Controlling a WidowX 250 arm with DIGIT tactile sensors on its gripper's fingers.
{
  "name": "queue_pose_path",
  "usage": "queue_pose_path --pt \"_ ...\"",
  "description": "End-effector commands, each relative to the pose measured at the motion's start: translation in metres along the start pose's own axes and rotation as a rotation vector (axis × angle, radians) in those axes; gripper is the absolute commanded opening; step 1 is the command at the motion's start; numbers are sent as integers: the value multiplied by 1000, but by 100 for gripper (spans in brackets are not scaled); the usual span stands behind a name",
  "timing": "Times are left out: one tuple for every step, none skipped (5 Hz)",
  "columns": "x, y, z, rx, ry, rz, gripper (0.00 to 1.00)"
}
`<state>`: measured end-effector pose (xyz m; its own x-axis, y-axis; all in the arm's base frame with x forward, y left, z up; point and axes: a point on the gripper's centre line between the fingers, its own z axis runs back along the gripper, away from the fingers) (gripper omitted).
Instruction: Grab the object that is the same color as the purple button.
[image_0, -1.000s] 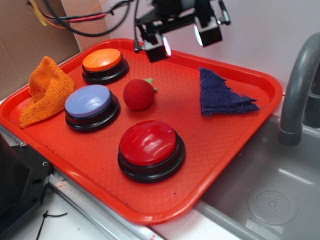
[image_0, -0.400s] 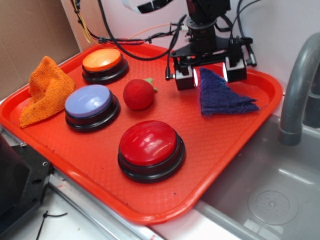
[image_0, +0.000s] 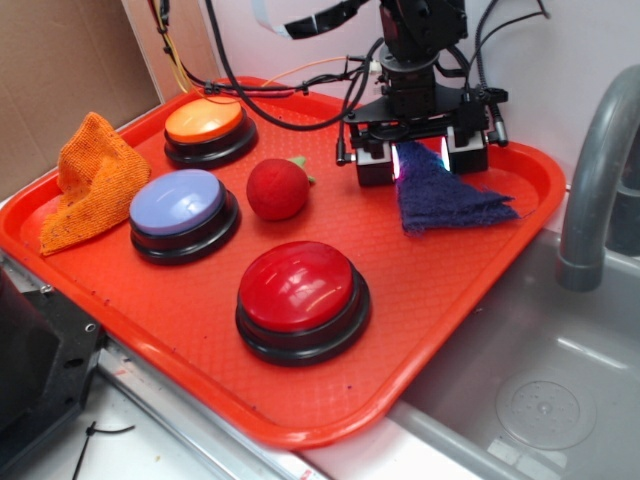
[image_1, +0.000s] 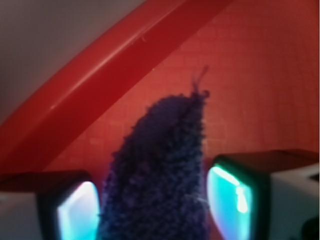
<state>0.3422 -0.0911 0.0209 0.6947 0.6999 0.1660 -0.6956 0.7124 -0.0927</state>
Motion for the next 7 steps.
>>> queue_pose_path --pt "25 3 22 -40 27 27 0" --pt "34 20 56 -52 35 -12 0" --pt "34 30 89 -98 131 -233 0" --pt "33 50 123 -100 153 -397 0" --pt "32 79 160 -83 133 -473 0" --pt "27 103 184 -100 143 -553 0" --pt "18 120 198 -147 137 -595 0"
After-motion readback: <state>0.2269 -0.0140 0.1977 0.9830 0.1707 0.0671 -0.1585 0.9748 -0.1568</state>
